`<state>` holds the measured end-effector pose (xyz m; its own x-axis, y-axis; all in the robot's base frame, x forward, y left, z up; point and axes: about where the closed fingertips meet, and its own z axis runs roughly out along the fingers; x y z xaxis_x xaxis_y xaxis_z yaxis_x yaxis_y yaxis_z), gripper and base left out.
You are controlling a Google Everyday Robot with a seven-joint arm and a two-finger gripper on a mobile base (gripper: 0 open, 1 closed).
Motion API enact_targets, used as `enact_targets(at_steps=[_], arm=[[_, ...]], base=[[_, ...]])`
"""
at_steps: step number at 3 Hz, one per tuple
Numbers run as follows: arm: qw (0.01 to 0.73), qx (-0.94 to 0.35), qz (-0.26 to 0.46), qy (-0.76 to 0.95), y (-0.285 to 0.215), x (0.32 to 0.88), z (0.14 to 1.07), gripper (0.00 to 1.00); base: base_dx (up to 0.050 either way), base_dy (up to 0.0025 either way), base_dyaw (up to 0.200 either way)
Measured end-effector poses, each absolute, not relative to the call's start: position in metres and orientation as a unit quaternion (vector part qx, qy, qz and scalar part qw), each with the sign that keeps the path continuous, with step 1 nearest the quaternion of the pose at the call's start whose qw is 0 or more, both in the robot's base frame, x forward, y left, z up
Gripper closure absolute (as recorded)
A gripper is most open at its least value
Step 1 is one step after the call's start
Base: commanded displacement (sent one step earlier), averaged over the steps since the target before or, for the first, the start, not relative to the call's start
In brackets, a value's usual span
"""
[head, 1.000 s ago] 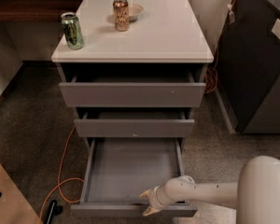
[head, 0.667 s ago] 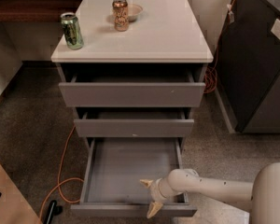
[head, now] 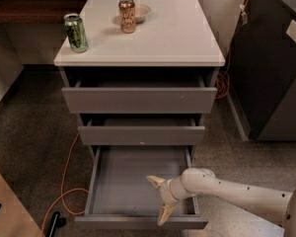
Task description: Place orange can into bottom drawer
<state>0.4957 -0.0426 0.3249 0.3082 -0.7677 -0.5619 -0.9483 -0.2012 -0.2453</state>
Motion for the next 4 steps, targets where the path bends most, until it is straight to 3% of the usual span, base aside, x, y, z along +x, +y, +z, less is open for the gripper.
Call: enact_targets(at_steps=[4], arm=[[0.298, -0.764, 0.030, 0.572, -0.044, 0.502, 0.555, 0.00]], base=[[0.000, 0.00000, 0.000]])
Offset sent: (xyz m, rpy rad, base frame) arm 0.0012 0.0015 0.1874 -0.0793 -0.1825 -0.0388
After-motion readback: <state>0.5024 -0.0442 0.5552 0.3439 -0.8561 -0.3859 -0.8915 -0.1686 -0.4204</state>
